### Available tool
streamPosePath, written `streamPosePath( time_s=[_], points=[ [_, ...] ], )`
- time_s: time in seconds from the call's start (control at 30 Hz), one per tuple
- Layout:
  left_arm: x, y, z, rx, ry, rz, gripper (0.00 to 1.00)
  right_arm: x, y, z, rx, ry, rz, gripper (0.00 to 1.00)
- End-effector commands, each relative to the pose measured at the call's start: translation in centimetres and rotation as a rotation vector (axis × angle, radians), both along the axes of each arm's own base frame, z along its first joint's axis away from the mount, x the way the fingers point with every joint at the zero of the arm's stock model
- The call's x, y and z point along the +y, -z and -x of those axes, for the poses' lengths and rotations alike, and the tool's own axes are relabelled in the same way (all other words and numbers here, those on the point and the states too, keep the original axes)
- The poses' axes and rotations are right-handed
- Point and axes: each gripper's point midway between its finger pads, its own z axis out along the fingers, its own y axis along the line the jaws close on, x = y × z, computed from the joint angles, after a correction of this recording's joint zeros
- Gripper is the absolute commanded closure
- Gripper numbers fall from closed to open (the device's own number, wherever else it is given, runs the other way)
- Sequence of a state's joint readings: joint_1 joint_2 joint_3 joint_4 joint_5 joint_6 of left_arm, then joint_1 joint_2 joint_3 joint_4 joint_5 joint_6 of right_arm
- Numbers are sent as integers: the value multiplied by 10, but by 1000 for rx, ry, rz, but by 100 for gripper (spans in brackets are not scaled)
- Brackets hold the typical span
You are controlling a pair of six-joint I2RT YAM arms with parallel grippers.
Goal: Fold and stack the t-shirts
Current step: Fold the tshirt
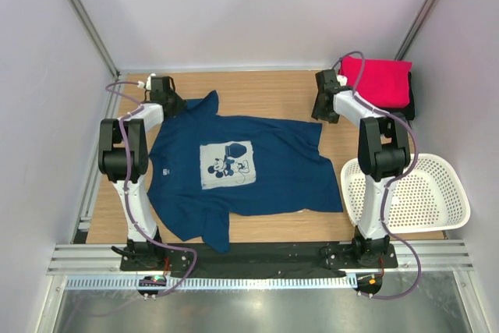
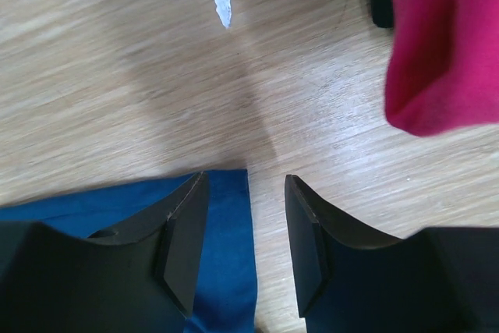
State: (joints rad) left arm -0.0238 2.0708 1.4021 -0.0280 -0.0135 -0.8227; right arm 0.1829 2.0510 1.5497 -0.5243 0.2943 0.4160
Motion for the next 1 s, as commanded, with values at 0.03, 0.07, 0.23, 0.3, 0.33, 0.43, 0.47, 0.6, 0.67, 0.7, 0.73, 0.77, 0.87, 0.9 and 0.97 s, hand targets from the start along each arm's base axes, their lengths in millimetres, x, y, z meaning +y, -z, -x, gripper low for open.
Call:
streamPosePath(
  time_s=[0.03, 0.07, 0.23, 0.3, 0.33, 0.43, 0.47, 0.6, 0.67, 0.7, 0.73, 0.77, 0.87, 0.9, 0.97],
  points=[
    [3, -29, -5, -57, 21, -20, 100, 1, -19, -17, -83, -12, -6, 51],
    [2, -30, -5, -57, 22, -19, 100, 2, -19, -18, -88, -18, -13, 51],
    [3, -27, -4, -51, 22, -21, 100, 6, -6, -10, -57, -26, -31, 52],
    [2, -25, -3, -45, 24, -21, 100, 5, 1, -7, -42, -26, -31, 52],
    [3, -26, -4, -46, 23, -23, 100, 5, 4, -5, -32, -26, -32, 52],
    [3, -25, -4, -45, 25, -25, 100, 5, 9, -2, -20, -29, -30, 53],
    [3, -26, -5, -45, 25, -25, 100, 5, 10, -1, -16, -30, -28, 53],
    [3, -26, -6, -45, 26, -27, 100, 5, 14, -1, -15, -31, -28, 55],
    [3, -25, -6, -42, 28, -30, 100, 5, 16, -3, -15, -30, -25, 57],
    [3, -26, -6, -45, 31, -30, 100, 5, 17, -4, -16, -32, -24, 59],
    [3, -28, -7, -50, 31, -31, 100, 4, 18, -5, -15, -30, -22, 59],
    [3, -28, -7, -48, 32, -32, 100, 3, 21, -5, -14, -28, -20, 61],
    [-2, -34, -8, -61, 57, -19, 100, 5, 25, -6, -6, -29, -25, 64],
    [-2, -35, -9, -61, 59, -19, 100, 5, 25, -7, -8, -29, -25, 64],
    [-3, -39, -10, -66, 66, -21, 100, 5, 27, -6, -5, -26, -24, 64]
  ],
)
